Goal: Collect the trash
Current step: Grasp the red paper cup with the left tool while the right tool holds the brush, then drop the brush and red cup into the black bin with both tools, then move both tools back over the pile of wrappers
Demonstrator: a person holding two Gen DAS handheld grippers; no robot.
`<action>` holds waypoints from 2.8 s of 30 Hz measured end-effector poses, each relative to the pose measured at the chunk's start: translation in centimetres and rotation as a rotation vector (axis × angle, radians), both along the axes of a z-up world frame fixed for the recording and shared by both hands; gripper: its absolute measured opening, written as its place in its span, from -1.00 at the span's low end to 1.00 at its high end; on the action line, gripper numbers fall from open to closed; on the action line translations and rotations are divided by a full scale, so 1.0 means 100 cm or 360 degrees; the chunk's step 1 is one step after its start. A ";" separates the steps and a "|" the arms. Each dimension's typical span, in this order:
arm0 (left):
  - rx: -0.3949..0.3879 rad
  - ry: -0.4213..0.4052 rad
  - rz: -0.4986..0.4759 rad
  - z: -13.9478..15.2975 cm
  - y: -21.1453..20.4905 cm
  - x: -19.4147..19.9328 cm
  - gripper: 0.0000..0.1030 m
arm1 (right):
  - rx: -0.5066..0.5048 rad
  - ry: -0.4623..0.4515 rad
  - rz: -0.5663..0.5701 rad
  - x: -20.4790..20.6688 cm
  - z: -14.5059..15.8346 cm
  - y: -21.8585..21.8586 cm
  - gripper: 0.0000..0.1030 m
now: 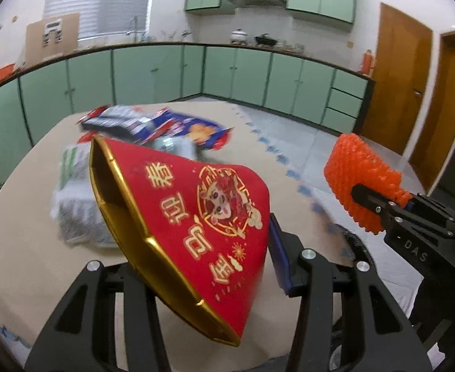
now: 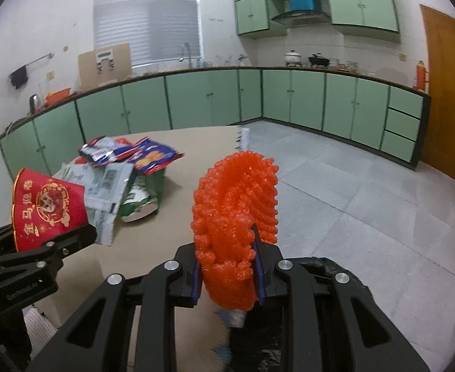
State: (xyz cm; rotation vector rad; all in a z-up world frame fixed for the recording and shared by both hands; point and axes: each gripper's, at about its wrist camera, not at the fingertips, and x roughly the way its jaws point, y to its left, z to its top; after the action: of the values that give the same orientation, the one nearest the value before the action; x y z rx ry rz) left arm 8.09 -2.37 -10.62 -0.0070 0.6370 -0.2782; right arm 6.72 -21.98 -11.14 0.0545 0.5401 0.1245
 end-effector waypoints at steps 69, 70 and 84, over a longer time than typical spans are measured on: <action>0.0118 -0.0149 0.0565 0.038 0.144 0.098 0.71 | -0.0017 -0.0078 0.0324 0.133 0.028 0.133 0.54; 0.0091 -0.0145 0.0550 0.038 0.144 0.103 0.71 | -0.0023 -0.0077 0.0315 0.135 0.028 0.132 0.54; -0.0040 -0.0033 0.0480 0.029 0.145 0.177 0.71 | -0.0051 -0.0030 0.0233 0.175 0.019 0.120 0.54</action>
State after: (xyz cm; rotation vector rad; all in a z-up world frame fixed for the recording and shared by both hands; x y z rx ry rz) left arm 25.78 12.12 -7.77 -0.1229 0.6024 0.0052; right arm 24.24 -9.96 -9.20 -0.0178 0.5267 0.2590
